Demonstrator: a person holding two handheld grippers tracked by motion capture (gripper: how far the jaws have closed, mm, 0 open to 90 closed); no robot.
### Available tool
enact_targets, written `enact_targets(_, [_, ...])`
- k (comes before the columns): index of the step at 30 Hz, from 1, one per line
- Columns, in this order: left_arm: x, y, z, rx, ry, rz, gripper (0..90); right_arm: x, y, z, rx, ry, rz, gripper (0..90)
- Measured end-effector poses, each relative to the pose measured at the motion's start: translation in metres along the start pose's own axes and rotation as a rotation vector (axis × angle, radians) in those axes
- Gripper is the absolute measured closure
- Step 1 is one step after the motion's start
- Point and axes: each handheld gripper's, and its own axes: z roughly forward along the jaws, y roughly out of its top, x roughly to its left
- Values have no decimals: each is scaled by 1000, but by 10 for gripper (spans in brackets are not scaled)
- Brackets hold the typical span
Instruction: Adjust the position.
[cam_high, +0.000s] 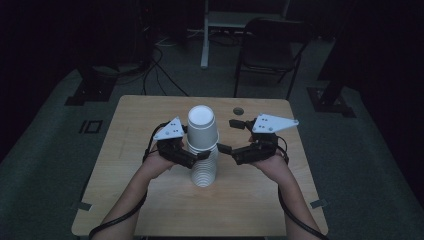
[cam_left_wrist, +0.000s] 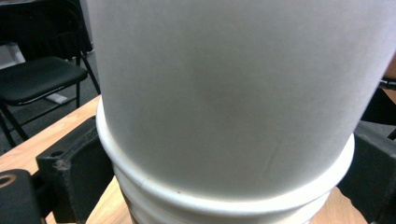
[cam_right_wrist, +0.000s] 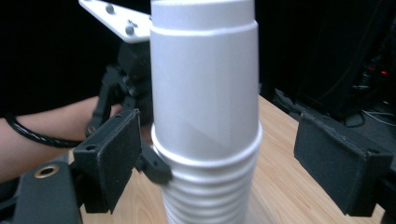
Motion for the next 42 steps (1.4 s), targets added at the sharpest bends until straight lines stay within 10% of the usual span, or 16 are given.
enact_targets(14, [-1,1,1,1,-4,6,42,3,18,24,-13,49,-19,145])
enact_targets(42, [2,-3,0,-19,-4,-10,43,4,32,52,-10,-10,-40,192])
